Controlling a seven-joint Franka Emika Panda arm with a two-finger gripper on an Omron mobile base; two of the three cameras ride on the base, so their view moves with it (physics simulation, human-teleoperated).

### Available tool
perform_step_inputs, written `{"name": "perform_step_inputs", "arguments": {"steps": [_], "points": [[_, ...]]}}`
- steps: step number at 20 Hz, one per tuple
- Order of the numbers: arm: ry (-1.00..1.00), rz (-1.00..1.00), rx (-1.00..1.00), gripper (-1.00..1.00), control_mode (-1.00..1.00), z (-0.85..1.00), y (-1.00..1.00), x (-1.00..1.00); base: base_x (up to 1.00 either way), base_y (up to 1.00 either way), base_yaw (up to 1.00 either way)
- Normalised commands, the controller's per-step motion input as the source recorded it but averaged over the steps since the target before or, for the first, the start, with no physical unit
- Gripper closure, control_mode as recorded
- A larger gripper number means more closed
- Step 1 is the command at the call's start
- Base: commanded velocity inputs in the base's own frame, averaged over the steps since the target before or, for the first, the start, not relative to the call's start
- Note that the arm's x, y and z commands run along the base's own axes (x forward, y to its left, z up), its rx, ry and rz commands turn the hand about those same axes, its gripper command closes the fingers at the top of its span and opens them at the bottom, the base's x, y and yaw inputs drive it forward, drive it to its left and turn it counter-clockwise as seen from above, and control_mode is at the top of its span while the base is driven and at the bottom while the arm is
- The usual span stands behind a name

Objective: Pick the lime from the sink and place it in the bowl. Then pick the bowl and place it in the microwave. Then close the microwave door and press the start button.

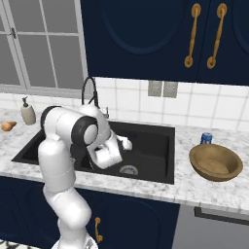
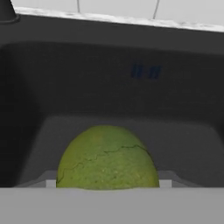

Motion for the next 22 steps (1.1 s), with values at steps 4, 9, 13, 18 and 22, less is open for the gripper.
{"name": "perform_step_inputs", "arguments": {"steps": [4, 9, 13, 18, 22], "points": [[-0.01, -0.07, 0.00, 1.00, -1.00, 1.00, -0.37, -0.35, 0.00, 0.00, 0.00], [-0.15, -0.09, 0.00, 1.00, -1.00, 1.00, -0.39, -0.32, 0.00, 0.00, 0.00], [-0.10, -0.15, 0.00, 1.00, -1.00, 1.00, -0.30, -0.25, 0.00, 0.00, 0.00], [-0.06, -0.28, 0.07, 1.00, -1.00, 1.00, -0.22, -0.40, 0.00, 0.00, 0.00], [-0.07, -0.26, 0.09, 1.00, -1.00, 1.00, -0.11, -0.27, 0.00, 0.00, 0.00]]}}
